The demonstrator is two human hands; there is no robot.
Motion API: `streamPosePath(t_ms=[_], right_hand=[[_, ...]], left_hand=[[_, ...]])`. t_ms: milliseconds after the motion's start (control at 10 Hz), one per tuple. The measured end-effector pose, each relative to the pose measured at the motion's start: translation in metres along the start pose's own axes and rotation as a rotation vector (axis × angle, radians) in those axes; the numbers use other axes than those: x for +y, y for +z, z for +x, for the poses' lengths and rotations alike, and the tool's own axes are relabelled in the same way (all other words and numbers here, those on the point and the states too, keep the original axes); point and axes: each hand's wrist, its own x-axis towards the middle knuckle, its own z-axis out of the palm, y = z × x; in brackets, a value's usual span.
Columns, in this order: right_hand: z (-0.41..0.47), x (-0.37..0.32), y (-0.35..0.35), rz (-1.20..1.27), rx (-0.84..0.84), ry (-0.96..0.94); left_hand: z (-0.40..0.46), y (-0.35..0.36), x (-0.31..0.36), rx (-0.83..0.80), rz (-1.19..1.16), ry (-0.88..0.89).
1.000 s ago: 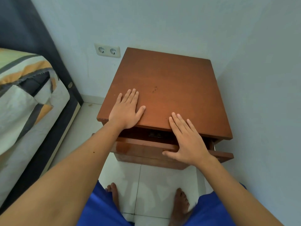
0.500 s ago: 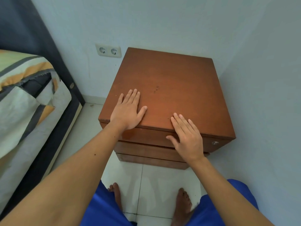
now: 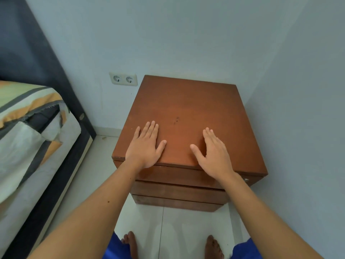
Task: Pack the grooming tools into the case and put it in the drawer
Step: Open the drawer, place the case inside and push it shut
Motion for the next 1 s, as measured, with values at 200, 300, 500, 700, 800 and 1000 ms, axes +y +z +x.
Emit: streamPosePath(t_ms=[200,300,500,700,800,1000], right_hand=[[0.033,0.010,-0.008,-0.080,-0.082,0.085],[0.044,0.006,-0.011,-0.113,-0.073,0.078],[0.052,0.006,-0.015,-0.136,-0.061,0.081],[0.051,0.006,-0.005,-0.138,-0.077,0.074],[0.046,0.009,0.002,-0.146,-0.101,0.074],[-0.045,0.019,0.043,-0.084,-0.287,0.144]], left_hand=[[0.000,-0.006,0.003,0.008,-0.006,0.022],[0.014,-0.022,-0.001,0.042,0.009,0.034],[0.025,-0.028,-0.003,0.046,0.030,0.039],[0.023,-0.022,-0.007,0.035,0.016,0.032],[0.020,-0.010,-0.008,0.021,0.029,0.030],[-0.054,0.059,0.003,-0.164,-0.053,0.035]])
